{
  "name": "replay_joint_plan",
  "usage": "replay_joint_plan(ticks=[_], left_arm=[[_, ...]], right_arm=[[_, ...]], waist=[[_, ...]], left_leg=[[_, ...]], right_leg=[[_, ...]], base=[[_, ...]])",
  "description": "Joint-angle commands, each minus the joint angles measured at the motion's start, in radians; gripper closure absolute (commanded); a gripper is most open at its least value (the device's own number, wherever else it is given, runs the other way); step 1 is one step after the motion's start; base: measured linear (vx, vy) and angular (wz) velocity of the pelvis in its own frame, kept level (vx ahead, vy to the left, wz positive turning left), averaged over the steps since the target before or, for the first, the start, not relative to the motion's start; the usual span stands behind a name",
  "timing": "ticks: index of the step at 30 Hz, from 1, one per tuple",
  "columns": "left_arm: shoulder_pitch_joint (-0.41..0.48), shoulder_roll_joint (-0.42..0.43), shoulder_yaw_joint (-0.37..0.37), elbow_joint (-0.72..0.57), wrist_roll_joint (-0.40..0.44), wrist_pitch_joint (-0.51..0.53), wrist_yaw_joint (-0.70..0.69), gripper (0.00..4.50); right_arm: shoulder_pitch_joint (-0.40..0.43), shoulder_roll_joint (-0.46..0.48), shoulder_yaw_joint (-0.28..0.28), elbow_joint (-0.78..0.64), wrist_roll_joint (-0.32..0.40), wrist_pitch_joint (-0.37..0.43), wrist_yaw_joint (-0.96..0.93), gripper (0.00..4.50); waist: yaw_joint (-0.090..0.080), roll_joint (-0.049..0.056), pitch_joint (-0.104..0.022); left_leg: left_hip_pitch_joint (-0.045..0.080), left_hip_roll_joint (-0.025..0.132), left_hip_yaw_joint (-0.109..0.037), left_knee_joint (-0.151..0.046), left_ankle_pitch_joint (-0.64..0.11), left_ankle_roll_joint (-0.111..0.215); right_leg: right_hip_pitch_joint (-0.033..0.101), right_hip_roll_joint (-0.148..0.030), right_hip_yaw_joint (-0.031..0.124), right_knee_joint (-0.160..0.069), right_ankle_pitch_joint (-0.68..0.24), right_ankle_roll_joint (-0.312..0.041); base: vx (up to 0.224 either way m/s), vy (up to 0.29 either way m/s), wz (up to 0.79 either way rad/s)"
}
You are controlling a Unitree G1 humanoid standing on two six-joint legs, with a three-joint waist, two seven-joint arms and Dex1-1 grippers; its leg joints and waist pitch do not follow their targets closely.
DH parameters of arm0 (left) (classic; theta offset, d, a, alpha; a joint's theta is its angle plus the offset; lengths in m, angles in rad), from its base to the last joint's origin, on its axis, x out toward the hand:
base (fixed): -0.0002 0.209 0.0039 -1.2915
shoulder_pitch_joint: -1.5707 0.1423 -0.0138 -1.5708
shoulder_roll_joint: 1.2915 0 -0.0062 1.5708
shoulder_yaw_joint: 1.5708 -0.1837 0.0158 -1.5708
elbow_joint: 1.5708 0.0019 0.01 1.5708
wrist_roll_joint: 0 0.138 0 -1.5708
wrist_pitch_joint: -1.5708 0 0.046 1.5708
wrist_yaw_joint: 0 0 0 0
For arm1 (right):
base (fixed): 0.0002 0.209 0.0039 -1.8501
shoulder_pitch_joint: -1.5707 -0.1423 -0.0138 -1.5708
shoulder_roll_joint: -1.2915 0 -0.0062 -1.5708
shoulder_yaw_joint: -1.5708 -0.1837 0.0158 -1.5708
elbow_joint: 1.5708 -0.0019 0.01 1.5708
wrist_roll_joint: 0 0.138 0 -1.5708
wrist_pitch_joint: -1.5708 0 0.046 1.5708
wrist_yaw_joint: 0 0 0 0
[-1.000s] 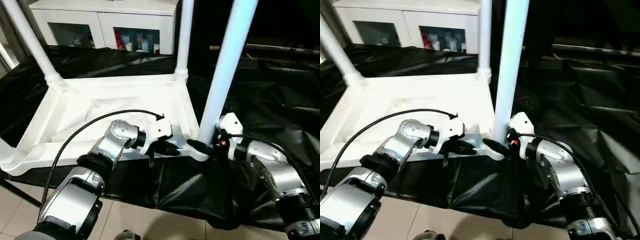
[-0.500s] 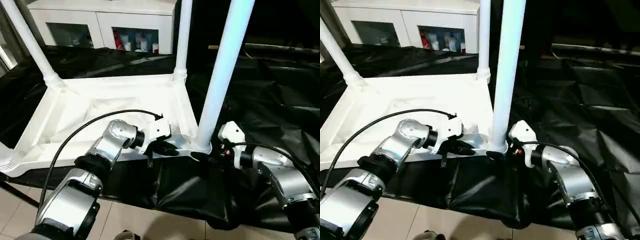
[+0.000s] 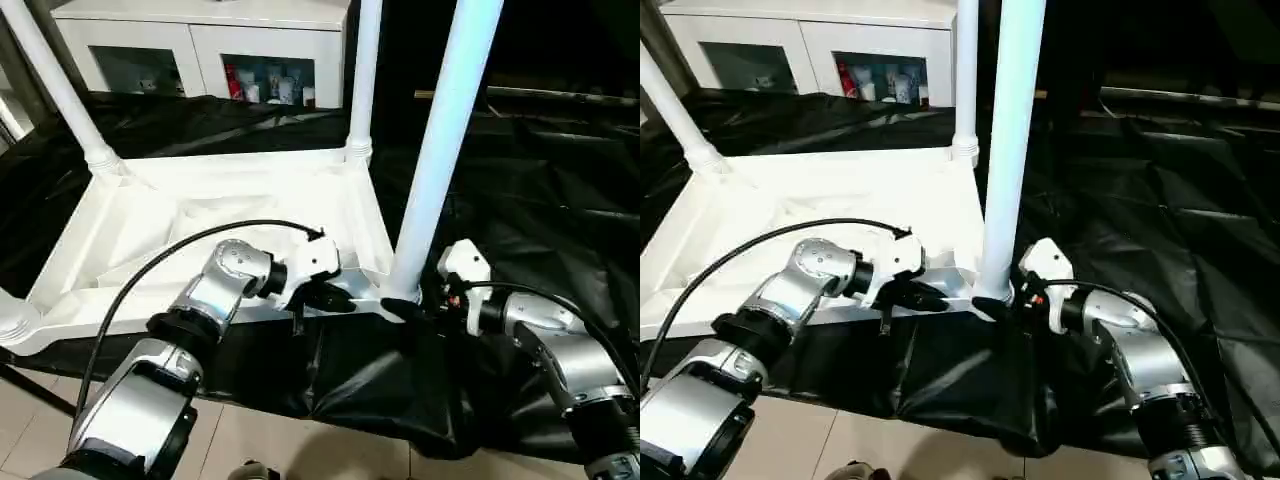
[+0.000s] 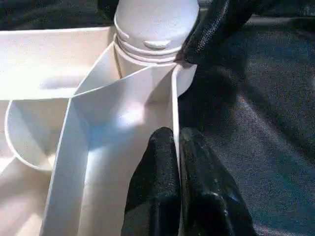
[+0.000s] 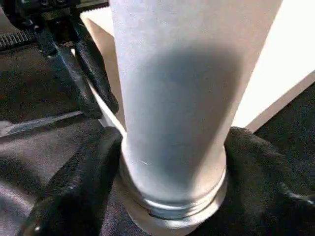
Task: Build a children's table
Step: Rotate leg to tighten
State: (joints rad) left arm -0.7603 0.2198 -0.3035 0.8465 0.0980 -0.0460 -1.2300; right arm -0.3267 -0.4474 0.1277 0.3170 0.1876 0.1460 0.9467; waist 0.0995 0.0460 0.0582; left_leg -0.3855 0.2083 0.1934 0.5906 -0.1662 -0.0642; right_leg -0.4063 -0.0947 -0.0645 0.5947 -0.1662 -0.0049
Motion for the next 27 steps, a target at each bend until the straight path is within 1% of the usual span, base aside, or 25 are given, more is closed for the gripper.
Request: replay_joint_plan(ticks=[1,4,5,9,10,11,12,13,14,15,16,17,18,19,20,21,23,24,26,27], left_arm=[[-0.008,0.011,-0.004,-0.036,-0.007,0.003,-0.017,4.50],[-0.008,0.013,-0.005,-0.034,-0.006,0.004,-0.020,4.50],[-0.008,0.014,-0.006,-0.033,-0.005,0.003,-0.022,4.50],[-0.008,0.011,-0.008,-0.031,-0.004,0.002,-0.020,4.50],[-0.013,0.002,-0.009,-0.020,0.003,0.006,0.005,4.50],[-0.020,-0.008,-0.008,-0.005,0.012,0.003,0.043,4.50],[-0.032,-0.025,-0.004,0.019,0.022,0.004,0.095,4.50],[-0.037,-0.032,-0.002,0.028,0.026,0.004,0.115,4.50],[-0.040,-0.036,-0.001,0.035,0.029,0.004,0.130,4.50],[-0.059,-0.064,0.010,0.067,0.035,0.010,0.206,4.50],[-0.080,-0.098,0.022,0.098,0.037,0.023,0.276,4.50],[-0.093,-0.119,0.029,0.118,0.037,0.031,0.319,4.50],[-0.104,-0.139,0.032,0.129,0.038,0.030,0.347,4.50],[-0.107,-0.150,0.030,0.128,0.036,0.024,0.346,4.50],[-0.105,-0.156,0.029,0.121,0.031,0.021,0.335,4.50],[-0.102,-0.158,0.025,0.115,0.032,0.011,0.326,4.50],[-0.095,-0.153,0.018,0.110,0.035,-0.012,0.309,4.50],[-0.094,-0.151,0.017,0.110,0.035,-0.018,0.306,4.50],[-0.088,-0.143,0.014,0.117,0.036,-0.058,0.293,4.50],[-0.088,-0.143,0.014,0.117,0.036,-0.058,0.293,4.50]], right_arm=[[-0.015,0.003,-0.005,-0.008,0.004,0.007,0.009,1.43],[-0.016,0.006,-0.003,-0.007,0.005,0.007,0.008,1.67],[-0.014,0.008,0.000,-0.008,0.007,0.007,0.006,1.69],[-0.005,0.012,-0.001,-0.014,0.009,0.010,0.000,1.77],[-0.005,0.030,-0.014,0.002,0.001,0.024,-0.050,1.77],[-0.011,0.047,-0.023,0.024,-0.014,0.028,-0.103,1.78],[-0.020,0.073,-0.040,0.055,-0.028,0.036,-0.175,1.78],[-0.024,0.083,-0.046,0.068,-0.033,0.039,-0.203,1.78],[-0.027,0.090,-0.051,0.077,-0.037,0.040,-0.223,1.78],[-0.039,0.132,-0.080,0.111,-0.034,0.050,-0.311,1.78],[-0.054,0.183,-0.119,0.147,-0.019,0.076,-0.412,1.78],[-0.063,0.216,-0.145,0.169,-0.008,0.093,-0.477,1.78],[-0.070,0.248,-0.164,0.185,-0.004,0.097,-0.539,1.78],[-0.071,0.266,-0.169,0.185,-0.002,0.096,-0.563,1.78],[-0.067,0.271,-0.160,0.175,-0.013,0.090,-0.569,1.78],[-0.064,0.272,-0.149,0.164,-0.031,0.081,-0.577,1.80],[-0.058,0.269,-0.138,0.150,-0.047,0.068,-0.580,1.80],[-0.057,0.269,-0.138,0.147,-0.048,0.065,-0.580,1.80],[-0.048,0.279,-0.158,0.131,-0.017,0.056,-0.556,1.80],[-0.048,0.279,-0.158,0.131,-0.017,0.056,-0.556,1.46]], waist=[[-0.001,-0.013,-0.075],[-0.002,-0.011,-0.076],[-0.003,-0.010,-0.076],[-0.004,-0.010,-0.077],[-0.005,-0.013,-0.077],[-0.007,-0.011,-0.077],[-0.009,-0.016,-0.076],[-0.011,-0.015,-0.075],[-0.014,-0.013,-0.074],[-0.014,-0.014,-0.073],[-0.016,-0.012,-0.072],[-0.021,-0.009,-0.071],[-0.022,-0.011,-0.075],[-0.024,-0.010,-0.074],[-0.025,-0.009,-0.074],[-0.027,-0.010,-0.077],[-0.031,-0.010,-0.080],[-0.031,-0.009,-0.080],[-0.031,-0.012,-0.079],[-0.031,-0.010,-0.079]], left_leg=[[0.017,0.019,-0.009,-0.066,-0.231,0.068],[0.018,0.020,-0.010,-0.067,-0.234,0.065],[0.018,0.020,-0.010,-0.066,-0.234,0.064],[0.018,0.020,-0.010,-0.066,-0.229,0.066],[0.018,0.020,-0.009,-0.066,-0.229,0.067],[0.017,0.020,-0.009,-0.066,-0.224,0.064],[0.018,0.018,-0.010,-0.067,-0.230,0.060],[0.018,0.018,-0.009,-0.067,-0.232,0.056],[0.020,0.015,-0.010,-0.068,-0.250,0.046],[0.022,0.015,-0.011,-0.069,-0.262,0.039],[0.022,0.016,-0.010,-0.069,-0.264,0.036],[0.023,0.013,-0.011,-0.071,-0.282,0.024],[0.023,0.013,-0.016,-0.073,-0.273,0.010],[0.020,0.013,-0.016,-0.075,-0.269,0.010],[0.020,0.013,-0.015,-0.074,-0.264,0.014],[0.018,0.012,-0.015,-0.072,-0.257,0.019],[0.015,0.010,-0.012,-0.067,-0.221,0.039],[0.014,0.010,-0.012,-0.066,-0.209,0.051],[0.014,0.009,-0.010,-0.065,-0.208,0.065],[0.015,0.011,-0.011,-0.066,-0.211,0.066]], right_leg=[[0.051,-0.046,0.031,-0.069,-0.223,-0.226],[0.051,-0.046,0.030,-0.069,-0.221,-0.226],[0.051,-0.046,0.031,-0.068,-0.216,-0.228],[0.052,-0.046,0.030,-0.067,-0.202,-0.232],[0.052,-0.045,0.030,-0.067,-0.199,-0.234],[0.050,-0.046,0.031,-0.065,-0.194,-0.236],[0.051,-0.046,0.030,-0.068,-0.208,-0.232],[0.049,-0.046,0.031,-0.068,-0.220,-0.232],[0.047,-0.046,0.029,-0.073,-0.261,-0.221],[0.048,-0.046,0.029,-0.077,-0.291,-0.208],[0.045,-0.046,0.031,-0.078,-0.296,-0.205],[0.041,-0.046,0.030,-0.080,-0.324,-0.201],[0.046,-0.048,0.028,-0.080,-0.331,-0.189],[0.048,-0.047,0.028,-0.080,-0.323,-0.185],[0.047,-0.047,0.029,-0.081,-0.299,-0.185],[0.050,-0.046,0.029,-0.079,-0.276,-0.188],[0.053,-0.044,0.030,-0.071,-0.188,-0.207],[0.054,-0.044,0.030,-0.069,-0.160,-0.218],[0.056,-0.045,0.030,-0.070,-0.157,-0.224],[0.055,-0.045,0.029,-0.070,-0.168,-0.226]], base=[[0.000,0.000,0.00],[0.000,0.000,0.00],[0.000,0.000,0.00],[0.000,0.000,0.00],[0.000,0.000,0.00],[0.000,0.000,0.00],[0.000,0.000,0.00],[0.000,0.000,0.00],[0.000,0.000,0.00],[0.000,0.000,0.00],[0.000,0.000,0.00],[0.000,0.000,0.00],[0.000,0.000,0.00],[0.000,0.000,0.00],[0.000,0.000,0.00],[0.000,0.000,0.00],[0.000,0.000,0.00],[0.000,0.000,0.00],[0.000,0.000,0.00],[0.000,0.000,0.00]])
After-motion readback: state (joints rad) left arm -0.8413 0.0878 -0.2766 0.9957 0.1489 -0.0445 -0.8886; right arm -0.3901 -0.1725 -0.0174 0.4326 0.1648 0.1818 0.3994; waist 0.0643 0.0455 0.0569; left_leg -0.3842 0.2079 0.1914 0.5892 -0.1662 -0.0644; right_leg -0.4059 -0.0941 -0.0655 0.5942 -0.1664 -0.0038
